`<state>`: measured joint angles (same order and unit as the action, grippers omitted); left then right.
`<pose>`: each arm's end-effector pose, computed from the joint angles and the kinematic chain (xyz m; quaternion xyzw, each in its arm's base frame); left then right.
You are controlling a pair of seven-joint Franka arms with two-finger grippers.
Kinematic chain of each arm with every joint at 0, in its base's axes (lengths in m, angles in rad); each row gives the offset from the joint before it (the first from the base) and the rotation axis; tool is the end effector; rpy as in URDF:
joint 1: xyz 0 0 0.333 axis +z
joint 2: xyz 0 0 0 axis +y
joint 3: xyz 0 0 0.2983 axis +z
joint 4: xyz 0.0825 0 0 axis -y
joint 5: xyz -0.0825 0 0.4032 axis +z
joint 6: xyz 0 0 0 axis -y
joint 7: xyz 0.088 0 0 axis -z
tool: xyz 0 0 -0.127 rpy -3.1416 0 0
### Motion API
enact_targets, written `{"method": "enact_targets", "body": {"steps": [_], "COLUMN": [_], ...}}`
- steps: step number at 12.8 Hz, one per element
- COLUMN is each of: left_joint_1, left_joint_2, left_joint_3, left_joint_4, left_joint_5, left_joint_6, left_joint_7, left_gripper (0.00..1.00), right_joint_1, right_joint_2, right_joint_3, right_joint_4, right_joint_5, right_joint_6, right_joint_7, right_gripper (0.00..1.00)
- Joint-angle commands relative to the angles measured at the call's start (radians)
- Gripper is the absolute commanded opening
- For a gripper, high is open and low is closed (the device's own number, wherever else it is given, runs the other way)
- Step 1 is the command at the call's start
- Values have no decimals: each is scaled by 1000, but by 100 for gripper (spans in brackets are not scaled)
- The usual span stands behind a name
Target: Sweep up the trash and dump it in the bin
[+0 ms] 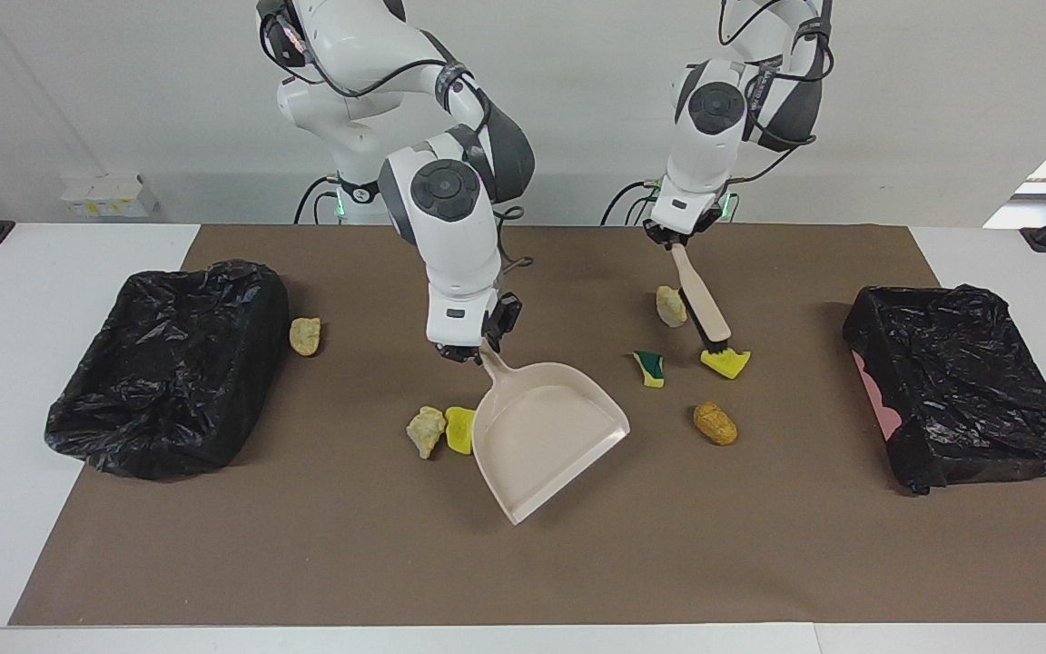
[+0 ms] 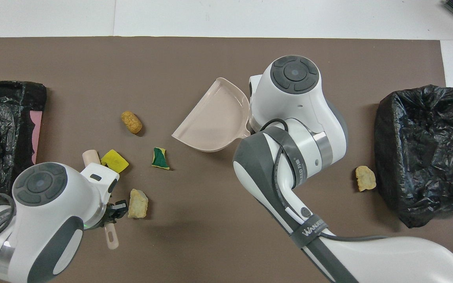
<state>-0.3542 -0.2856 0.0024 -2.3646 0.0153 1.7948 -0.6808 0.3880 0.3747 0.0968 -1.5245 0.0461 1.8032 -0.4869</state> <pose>0.4102 -0.1489 0.3718 -0.9770 -0.1593 0.1198 0.0758 0.5933 0.3104 0.3949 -0.8867 -0.4582 0.0471 0.0400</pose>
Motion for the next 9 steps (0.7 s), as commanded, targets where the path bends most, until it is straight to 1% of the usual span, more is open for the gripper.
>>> {"method": "enact_targets", "body": {"steps": [1, 3, 4, 5, 6, 8, 9], "left_joint_1": [93, 101, 106, 104, 103, 87, 84], "left_joint_2": [-15, -3, 5, 29, 49, 91, 97], "left_joint_3": [-13, -12, -13, -13, -15, -18, -19], "left_joint_4": [-36, -97, -100, -93, -87, -79, -79], "left_joint_5": [20, 20, 22, 22, 22, 22, 22], "left_joint_6": [37, 115, 141, 170, 195, 239, 251], "left_joint_7": [-17, -17, -14, -10, -2, 15, 54], "left_gripper": [0, 0, 0, 0, 0, 0, 0], "right_joint_1": [-8, 2, 20, 35, 40, 37, 49], "right_joint_2": [-88, -92, -91, -88, -89, -82, -79], "right_joint_3": [3, 4, 3, 4, 4, 4, 4], "right_joint_4": [-132, -141, -141, -141, -143, -144, -151], "right_joint_5": [-28, -49, -70, -125, -144, -146, -153], "right_joint_6": [56, 51, 44, 38, 35, 38, 44], "right_joint_7": [-256, -356, -378, -406, -424, -450, -458], "right_gripper": [0, 0, 0, 0, 0, 0, 0]}}
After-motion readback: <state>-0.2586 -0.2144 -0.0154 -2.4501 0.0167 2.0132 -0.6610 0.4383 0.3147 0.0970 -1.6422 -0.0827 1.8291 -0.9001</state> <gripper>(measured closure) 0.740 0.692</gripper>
